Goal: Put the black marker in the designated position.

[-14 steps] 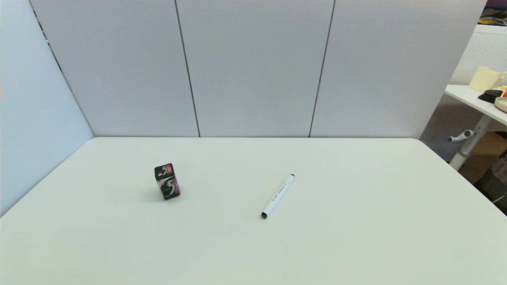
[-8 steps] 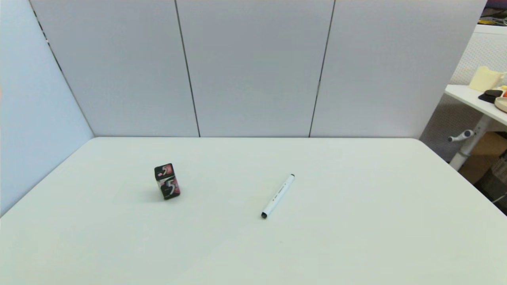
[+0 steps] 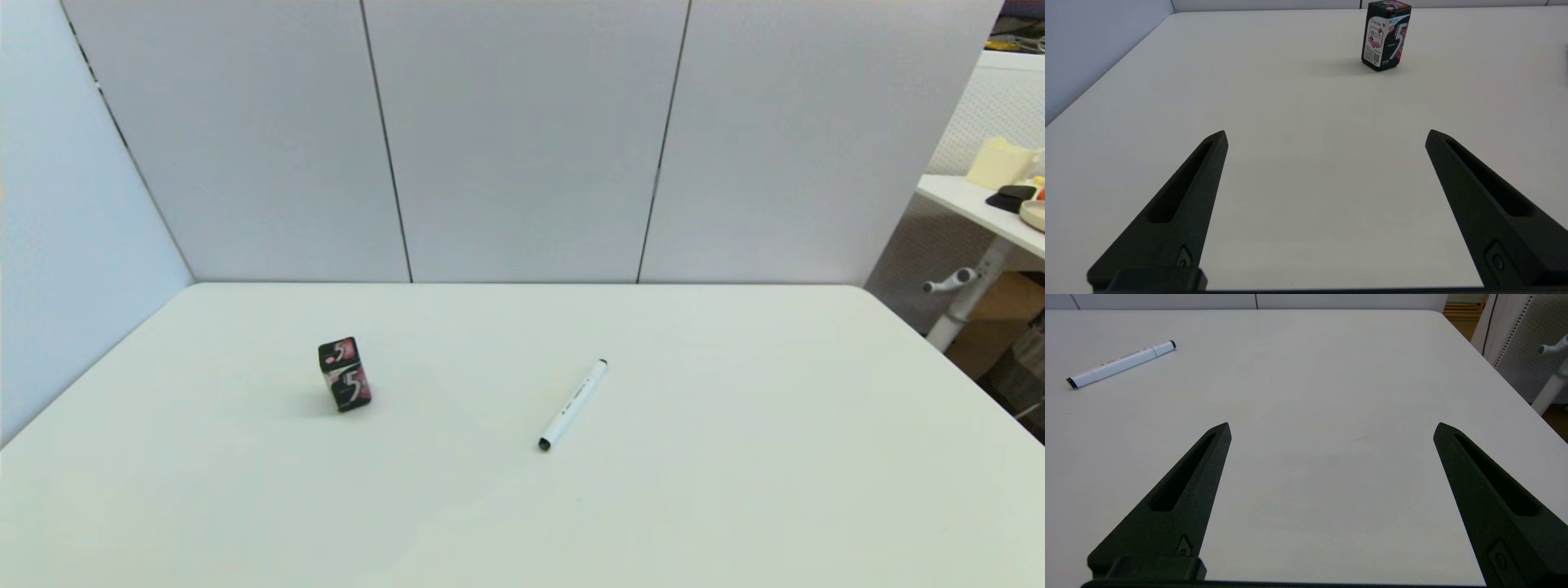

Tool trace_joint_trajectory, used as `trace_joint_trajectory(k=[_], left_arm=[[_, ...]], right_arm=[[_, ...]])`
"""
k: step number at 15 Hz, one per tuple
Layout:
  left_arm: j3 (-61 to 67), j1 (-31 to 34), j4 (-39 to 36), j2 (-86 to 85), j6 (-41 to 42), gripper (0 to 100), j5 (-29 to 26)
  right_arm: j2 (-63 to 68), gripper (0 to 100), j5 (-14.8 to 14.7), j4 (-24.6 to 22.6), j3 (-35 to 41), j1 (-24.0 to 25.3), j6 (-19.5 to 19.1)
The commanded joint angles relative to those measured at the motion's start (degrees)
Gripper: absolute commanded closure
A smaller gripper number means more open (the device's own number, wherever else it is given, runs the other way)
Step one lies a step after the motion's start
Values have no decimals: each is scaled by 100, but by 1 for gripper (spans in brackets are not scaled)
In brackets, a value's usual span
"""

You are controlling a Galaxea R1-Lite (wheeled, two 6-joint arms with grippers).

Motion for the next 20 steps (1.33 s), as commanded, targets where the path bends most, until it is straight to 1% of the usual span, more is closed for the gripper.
trace_joint_trajectory(k=[1, 2, 4, 8, 10, 12, 15, 18, 20], left_arm=[[-830, 0, 248, 789, 84, 0, -213], [-1481, -62, 679, 1333, 102, 0, -433], [-2500, -369, 1180, 2450, 374, 0, -477], [-4276, -1064, 1540, 4840, 629, 0, -459], [-4803, -1231, 1540, 5754, 928, 0, -451], [-5146, -1477, 1514, 6598, 1042, 0, -468], [-5656, -2048, 1382, 7750, 1060, 0, -468], [-5981, -2452, 942, 8734, 1060, 0, -468], [-6403, -2804, 933, 9252, 1077, 0, -468]], right_arm=[[7, 0, 5, -1, 0, 1, 0], [7, 0, 5, -1, 0, 1, 0], [7, 0, 5, -1, 0, 1, 0], [7, 0, 5, -1, 0, 1, 0], [7, 0, 5, -1, 0, 1, 0], [7, 0, 5, -1, 0, 1, 0], [7, 0, 5, -1, 0, 1, 0], [7, 0, 5, -1, 0, 1, 0], [7, 0, 5, -1, 0, 1, 0]])
